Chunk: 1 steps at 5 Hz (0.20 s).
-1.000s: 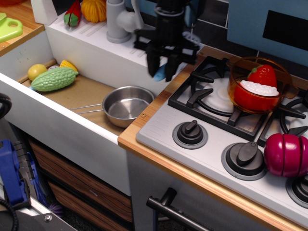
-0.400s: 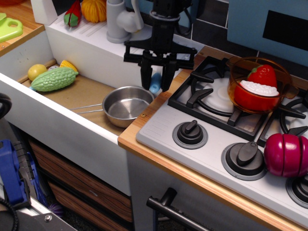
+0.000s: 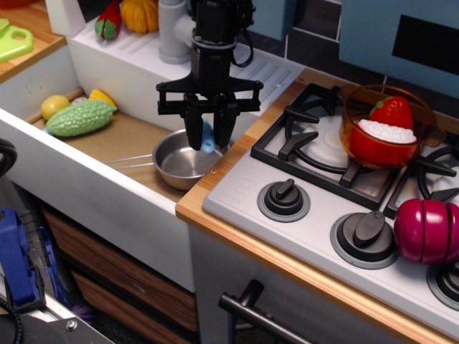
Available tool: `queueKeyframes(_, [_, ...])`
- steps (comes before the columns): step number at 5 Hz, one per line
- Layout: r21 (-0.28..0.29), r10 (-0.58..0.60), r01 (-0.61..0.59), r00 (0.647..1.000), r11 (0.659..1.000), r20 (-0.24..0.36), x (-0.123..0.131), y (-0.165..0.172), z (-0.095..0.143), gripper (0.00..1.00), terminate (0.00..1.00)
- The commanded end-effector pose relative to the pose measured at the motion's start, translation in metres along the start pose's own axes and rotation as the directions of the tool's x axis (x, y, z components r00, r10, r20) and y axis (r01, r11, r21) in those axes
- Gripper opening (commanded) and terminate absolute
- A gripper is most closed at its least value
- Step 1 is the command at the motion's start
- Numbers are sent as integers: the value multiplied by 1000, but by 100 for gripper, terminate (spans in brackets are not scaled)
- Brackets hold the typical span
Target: Put spatula in pan
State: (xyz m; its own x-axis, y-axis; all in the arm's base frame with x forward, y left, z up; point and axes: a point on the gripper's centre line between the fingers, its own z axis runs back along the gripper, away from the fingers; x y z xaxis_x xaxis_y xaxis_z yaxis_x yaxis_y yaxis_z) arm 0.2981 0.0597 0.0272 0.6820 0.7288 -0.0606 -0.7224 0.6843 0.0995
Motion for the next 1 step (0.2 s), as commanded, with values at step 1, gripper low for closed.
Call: queueKeyframes(1, [-91,3,0,999,996,37,18,4,11,0,100])
